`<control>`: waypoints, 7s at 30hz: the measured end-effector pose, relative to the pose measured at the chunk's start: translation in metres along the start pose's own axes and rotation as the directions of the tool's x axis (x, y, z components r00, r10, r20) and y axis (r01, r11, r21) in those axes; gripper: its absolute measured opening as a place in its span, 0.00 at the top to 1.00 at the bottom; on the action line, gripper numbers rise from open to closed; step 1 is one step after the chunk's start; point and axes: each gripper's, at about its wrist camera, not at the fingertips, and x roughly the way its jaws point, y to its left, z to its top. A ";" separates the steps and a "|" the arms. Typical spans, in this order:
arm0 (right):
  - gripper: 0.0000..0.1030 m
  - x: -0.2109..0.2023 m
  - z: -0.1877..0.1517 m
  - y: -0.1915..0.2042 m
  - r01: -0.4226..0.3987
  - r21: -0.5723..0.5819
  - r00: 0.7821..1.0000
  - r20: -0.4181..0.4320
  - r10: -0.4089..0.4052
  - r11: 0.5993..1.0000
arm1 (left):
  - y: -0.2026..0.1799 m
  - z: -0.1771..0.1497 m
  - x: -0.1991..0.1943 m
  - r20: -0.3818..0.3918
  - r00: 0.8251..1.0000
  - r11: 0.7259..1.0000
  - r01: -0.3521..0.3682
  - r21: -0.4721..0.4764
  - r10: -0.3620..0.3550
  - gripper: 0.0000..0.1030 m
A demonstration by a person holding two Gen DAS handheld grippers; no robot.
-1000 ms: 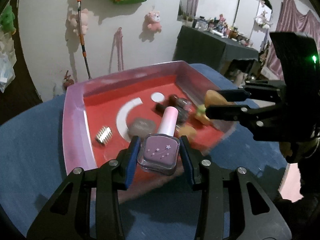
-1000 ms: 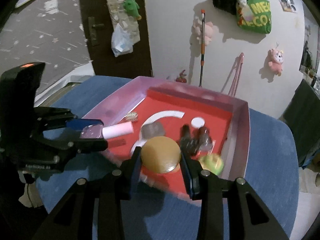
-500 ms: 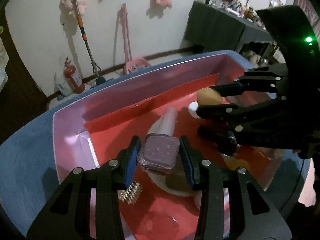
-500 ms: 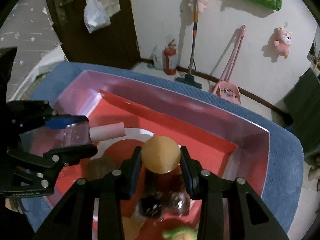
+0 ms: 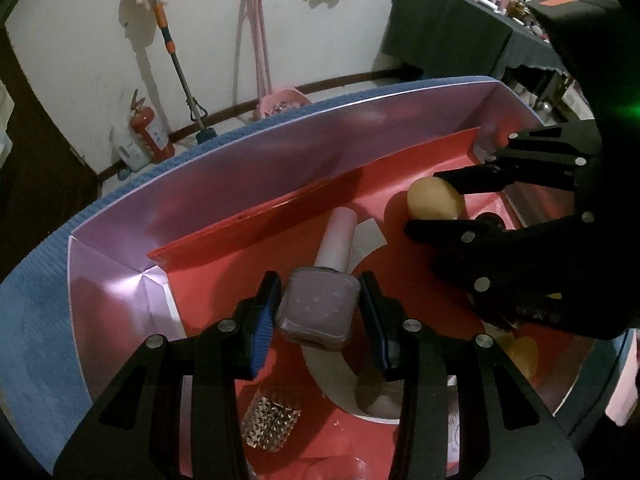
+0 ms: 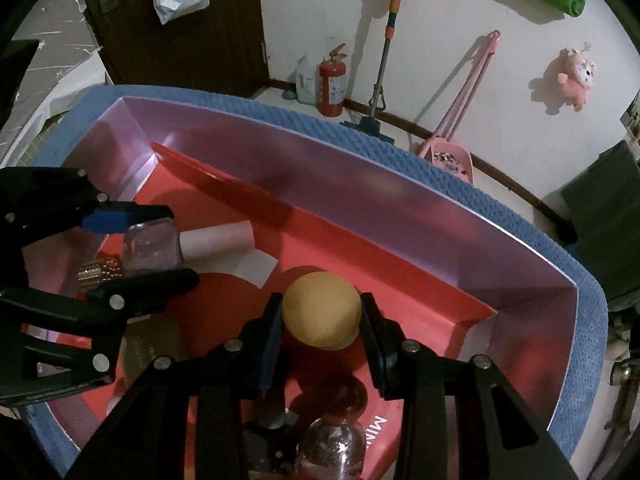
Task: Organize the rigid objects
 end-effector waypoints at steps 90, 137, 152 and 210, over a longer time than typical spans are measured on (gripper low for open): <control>0.00 -0.123 -0.161 0.048 0.195 0.287 0.792 0.518 -0.323 0.938 | -0.057 -0.129 -0.108 0.518 0.810 0.955 -0.169 -0.243 0.275 0.04; 0.00 -0.084 -0.155 0.038 0.181 0.327 0.816 0.477 -0.327 0.928 | -0.037 -0.130 -0.075 0.432 0.855 0.941 -0.169 -0.293 0.288 0.04; 0.00 -0.085 -0.155 0.039 0.181 0.327 0.816 0.476 -0.327 0.928 | -0.038 -0.129 -0.074 0.429 0.856 0.941 -0.170 -0.294 0.289 0.04; 0.00 -0.085 -0.154 0.039 0.183 0.326 0.817 0.474 -0.328 0.928 | -0.037 -0.128 -0.075 0.427 0.857 0.941 -0.170 -0.294 0.288 0.04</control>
